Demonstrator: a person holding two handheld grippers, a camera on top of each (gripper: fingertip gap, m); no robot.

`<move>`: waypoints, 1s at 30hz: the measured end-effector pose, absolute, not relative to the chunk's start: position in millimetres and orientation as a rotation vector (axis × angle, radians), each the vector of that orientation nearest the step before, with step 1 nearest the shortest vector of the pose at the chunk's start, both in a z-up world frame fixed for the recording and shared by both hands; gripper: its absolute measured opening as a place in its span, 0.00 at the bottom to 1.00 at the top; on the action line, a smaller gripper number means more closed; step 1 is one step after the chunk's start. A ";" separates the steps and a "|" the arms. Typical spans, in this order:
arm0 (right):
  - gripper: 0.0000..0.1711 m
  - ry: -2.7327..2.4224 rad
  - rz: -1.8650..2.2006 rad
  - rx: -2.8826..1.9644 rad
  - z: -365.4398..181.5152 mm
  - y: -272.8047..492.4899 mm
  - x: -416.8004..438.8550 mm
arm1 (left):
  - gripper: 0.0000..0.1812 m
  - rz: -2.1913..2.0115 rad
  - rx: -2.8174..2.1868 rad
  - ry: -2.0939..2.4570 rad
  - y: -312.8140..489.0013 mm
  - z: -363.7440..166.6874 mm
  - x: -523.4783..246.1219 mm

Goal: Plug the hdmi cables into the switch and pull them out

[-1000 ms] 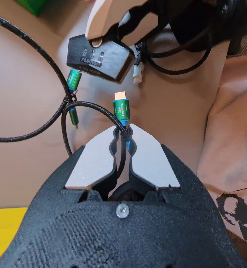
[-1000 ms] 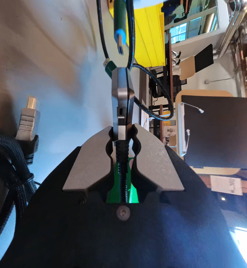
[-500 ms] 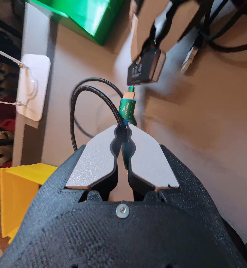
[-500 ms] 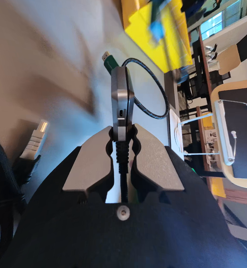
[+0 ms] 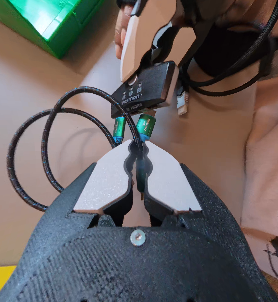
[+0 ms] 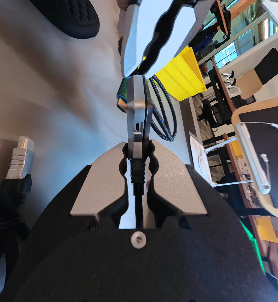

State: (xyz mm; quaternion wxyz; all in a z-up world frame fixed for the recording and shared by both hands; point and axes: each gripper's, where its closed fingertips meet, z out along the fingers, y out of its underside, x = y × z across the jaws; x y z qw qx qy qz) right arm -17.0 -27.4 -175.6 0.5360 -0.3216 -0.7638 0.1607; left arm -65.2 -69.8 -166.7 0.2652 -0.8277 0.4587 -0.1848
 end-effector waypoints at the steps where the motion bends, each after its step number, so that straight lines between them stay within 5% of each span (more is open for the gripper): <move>1: 0.13 -1.819 0.353 -0.744 -175.4 -27.9 -18.2 | 0.05 -0.543 -2.250 1.217 -70.2 -167.3 -66.5; 30: 0.13 -1.655 -0.238 -0.465 -166.0 -14.1 -28.4 | 0.05 -1.119 -2.252 0.774 -72.6 -164.2 -81.5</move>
